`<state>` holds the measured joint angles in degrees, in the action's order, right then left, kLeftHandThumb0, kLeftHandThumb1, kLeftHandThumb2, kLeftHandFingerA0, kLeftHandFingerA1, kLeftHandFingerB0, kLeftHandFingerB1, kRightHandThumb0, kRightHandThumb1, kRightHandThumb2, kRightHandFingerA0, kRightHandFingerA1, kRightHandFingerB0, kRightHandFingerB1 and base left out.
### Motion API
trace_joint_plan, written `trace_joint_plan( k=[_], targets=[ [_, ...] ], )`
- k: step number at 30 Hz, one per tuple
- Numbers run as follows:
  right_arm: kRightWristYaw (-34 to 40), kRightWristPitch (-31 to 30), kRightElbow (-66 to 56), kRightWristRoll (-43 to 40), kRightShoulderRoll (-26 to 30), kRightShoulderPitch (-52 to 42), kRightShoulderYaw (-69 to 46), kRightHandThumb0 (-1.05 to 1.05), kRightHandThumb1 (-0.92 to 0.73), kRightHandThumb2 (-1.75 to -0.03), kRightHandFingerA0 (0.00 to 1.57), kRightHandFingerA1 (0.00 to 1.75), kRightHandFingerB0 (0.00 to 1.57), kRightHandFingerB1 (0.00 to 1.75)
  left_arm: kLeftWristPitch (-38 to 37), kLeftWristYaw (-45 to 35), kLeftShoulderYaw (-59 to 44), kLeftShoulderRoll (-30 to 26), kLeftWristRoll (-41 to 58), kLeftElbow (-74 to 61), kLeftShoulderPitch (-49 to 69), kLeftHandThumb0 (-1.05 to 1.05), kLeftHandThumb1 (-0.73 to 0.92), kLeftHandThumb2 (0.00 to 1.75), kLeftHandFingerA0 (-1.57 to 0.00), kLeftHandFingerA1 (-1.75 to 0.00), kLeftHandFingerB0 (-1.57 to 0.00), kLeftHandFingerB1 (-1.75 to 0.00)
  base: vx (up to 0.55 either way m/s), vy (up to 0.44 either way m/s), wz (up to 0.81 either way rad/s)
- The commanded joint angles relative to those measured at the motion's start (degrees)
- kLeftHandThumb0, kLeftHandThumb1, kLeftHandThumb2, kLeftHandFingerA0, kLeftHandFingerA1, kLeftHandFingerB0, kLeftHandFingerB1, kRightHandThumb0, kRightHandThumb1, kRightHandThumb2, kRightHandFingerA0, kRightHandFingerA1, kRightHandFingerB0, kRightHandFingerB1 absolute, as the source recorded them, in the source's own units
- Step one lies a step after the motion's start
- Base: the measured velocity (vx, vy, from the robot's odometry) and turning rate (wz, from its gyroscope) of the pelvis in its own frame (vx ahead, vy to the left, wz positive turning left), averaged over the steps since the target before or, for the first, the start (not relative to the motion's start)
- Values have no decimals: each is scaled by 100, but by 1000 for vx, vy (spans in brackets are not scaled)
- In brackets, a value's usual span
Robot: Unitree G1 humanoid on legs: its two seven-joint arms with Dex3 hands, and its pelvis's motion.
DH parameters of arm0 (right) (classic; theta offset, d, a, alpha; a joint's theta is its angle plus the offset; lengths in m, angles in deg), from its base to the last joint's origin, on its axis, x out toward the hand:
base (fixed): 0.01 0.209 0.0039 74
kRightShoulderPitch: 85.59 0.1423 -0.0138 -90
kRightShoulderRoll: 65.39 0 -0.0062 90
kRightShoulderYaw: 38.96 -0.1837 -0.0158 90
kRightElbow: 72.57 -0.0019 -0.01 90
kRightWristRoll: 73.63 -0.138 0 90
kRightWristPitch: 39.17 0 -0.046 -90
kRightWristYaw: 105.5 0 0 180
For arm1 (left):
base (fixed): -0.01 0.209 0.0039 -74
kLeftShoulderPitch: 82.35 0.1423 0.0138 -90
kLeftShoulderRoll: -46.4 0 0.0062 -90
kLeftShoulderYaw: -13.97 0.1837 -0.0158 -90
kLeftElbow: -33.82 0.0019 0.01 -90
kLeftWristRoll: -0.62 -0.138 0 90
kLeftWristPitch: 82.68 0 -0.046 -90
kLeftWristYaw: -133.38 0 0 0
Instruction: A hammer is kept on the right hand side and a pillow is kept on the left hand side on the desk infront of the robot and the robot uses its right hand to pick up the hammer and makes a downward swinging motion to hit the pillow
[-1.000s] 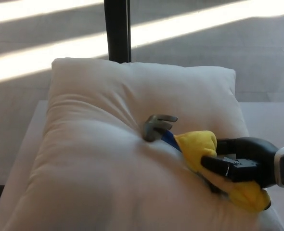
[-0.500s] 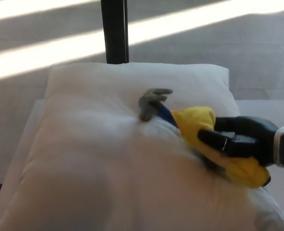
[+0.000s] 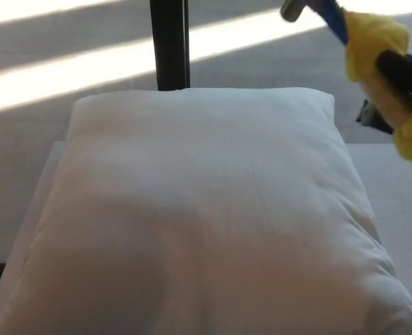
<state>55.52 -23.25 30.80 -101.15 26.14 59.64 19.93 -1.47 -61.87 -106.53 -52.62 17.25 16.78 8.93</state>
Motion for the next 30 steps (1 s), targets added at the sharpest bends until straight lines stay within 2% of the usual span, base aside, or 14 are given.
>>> trace_joint_plan(
  k=[1, 8, 13, 14, 15, 18, 19, 20, 21, 23, 24, 25, 26, 30],
  targets=[
    [475, -57, 169, -128, 501, 212, -839, -30, -77, -107, 101, 175, 66, 174, -180, -65, 4, -142, -23, 51, 97, -62, 65, 60, -72, -58, -71, -56, 0, 0, 0],
    [737, 1730, 352, 848, 961, -1065, -328, -24, -79, -106, 94, 175, 55, 175, -171, -50, 38, -169, -53, 23, 107, -63, 65, 59, -65, -55, -62, -52, 0, 0, 0],
    [838, 3483, -52, 2068, 1262, -2289, 994, -14, -52, -127, 96, 175, 67, 174, -94, -75, -57, -148, 62, -16, 93, -60, 65, 59, -70, -61, -68, -56, 0, 0, 0],
    [1030, 3786, -73, 2398, 1341, -2430, 1310, -17, -48, -119, 123, 147, 102, 133, -123, -74, -39, -155, 41, -26, 92, -61, 64, 59, -71, -61, -70, -57, 0, 0, 0],
    [1263, 4313, -9, 2905, 1524, -2665, 1801, -10, -49, -99, 123, 138, 102, 123, -102, -54, -35, -163, 34, -16, 72, -62, 62, 59, -68, -58, -68, -57, 0, 0, 0],
    [1605, 5342, 133, 3659, 1830, -3190, 2521, -6, -46, -103, 117, 134, 101, 120, -57, -28, -21, -180, 6, 53, 28, -58, 66, 59, -69, -57, -65, -53, 0, 0, 0],
    [1708, 5595, 176, 3791, 1879, -3299, 2621, -5, -49, -99, 87, 174, 81, 143, -56, -5, -10, -181, -9, 59, 27, -60, 65, 59, -72, -58, -64, -52, 0, 0, 0],
    [1711, 5592, 175, 3811, 1902, -3342, 2667, -11, -45, -107, 117, 134, 101, 120, -37, -7, -43, -177, 28, 59, 16, -61, 63, 59, -71, -60, -69, -56, 0, 0, 0],
    [1771, 5646, 208, 3858, 1918, -3390, 2717, -9, -49, -109, 87, 172, 81, 146, -63, -59, -58, -167, 48, 51, 24, -60, 64, 59, -68, -59, -65, -55, 0, 0, 0],
    [1843, 5597, 220, 3918, 1952, -3427, 2810, -12, -52, -106, 85, 174, 77, 147, -45, -49, -50, -163, 49, 14, 24, -59, 65, 59, -71, -61, -67, -56, 0, 0, 0],
    [1927, 5571, 252, 3976, 1973, -3426, 2867, -16, -50, -104, 116, 134, 94, 115, -67, -44, -55, -150, 54, 12, 22, -59, 63, 59, -73, -62, -69, -56, 0, 0, 0],
    [1970, 5565, 268, 4000, 1984, -3427, 2897, -16, -50, -104, 116, 134, 94, 115, -76, -42, -58, -144, 56, 12, 21, -59, 63, 59, -73, -62, -69, -56, 0, 0, 0],
    [2103, 5570, 379, 4110, 2022, -3445, 3002, -11, -62, -89, 85, 170, 77, 135, -85, -86, -35, -157, 33, 21, 25, -60, 65, 60, -68, -61, -68, -56, 0, 0, 0],
    [2643, 5888, 940, 4576, 2272, -3452, 3434, -20, -65, -85, 90, 171, 78, 138, -70, -32, -16, -176, 4, 33, 16, -61, 64, 60, -70, -58, -68, -55, 0, 0, 0]
  ],
)
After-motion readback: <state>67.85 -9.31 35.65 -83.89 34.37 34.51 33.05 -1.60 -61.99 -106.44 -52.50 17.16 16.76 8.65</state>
